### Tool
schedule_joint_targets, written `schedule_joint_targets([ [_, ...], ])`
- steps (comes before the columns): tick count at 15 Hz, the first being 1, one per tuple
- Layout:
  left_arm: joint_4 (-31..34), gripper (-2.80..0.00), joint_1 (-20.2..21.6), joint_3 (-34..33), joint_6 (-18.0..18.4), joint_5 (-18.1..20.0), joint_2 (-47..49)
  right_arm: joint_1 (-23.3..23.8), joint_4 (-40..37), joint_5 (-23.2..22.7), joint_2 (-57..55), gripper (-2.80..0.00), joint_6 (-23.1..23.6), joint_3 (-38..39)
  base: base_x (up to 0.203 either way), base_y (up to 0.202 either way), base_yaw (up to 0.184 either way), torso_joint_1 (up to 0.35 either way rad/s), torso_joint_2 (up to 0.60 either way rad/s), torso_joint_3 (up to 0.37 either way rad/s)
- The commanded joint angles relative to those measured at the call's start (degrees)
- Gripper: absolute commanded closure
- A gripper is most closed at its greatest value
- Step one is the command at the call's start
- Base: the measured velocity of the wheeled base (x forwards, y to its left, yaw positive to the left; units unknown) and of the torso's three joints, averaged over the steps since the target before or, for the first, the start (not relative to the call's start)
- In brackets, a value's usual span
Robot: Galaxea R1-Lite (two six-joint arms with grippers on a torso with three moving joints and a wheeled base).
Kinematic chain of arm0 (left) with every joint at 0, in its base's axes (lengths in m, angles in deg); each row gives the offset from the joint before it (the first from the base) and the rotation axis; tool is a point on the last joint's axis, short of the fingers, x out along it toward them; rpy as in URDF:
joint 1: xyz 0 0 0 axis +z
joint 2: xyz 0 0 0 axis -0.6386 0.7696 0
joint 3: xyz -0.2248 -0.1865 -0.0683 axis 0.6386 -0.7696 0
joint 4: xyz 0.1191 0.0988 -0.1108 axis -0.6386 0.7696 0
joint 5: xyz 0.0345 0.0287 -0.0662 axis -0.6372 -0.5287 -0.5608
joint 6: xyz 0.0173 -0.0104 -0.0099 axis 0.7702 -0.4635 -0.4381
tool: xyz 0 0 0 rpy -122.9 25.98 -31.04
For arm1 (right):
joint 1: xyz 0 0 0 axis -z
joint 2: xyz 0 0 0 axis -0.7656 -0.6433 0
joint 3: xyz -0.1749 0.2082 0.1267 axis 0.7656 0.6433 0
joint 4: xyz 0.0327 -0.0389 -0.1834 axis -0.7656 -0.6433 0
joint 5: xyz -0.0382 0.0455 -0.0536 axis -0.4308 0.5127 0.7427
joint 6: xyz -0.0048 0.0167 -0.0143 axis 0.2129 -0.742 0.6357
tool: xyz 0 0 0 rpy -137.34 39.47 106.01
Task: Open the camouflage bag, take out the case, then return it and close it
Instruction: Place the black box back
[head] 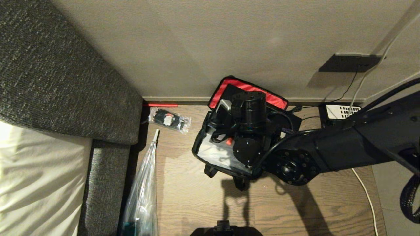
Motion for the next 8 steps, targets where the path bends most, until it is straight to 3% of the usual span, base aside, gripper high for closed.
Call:
schedule_joint_targets([
  [1,0.0,0.0,0.0,0.0,0.0,0.0,0.1,-0.2,-0.4,0.4,-2.6,0.0,0.3,-3.1,0.0,0.0,0.0,0.0,0.0,0.0],
  [8,0.0,0.0,0.0,0.0,-0.1,0.0,0.1,-1.3,-2.6,0.4,-6.7,0.0,0.2,-9.7,0.0,0.0,0.0,0.0,0.0,0.0],
])
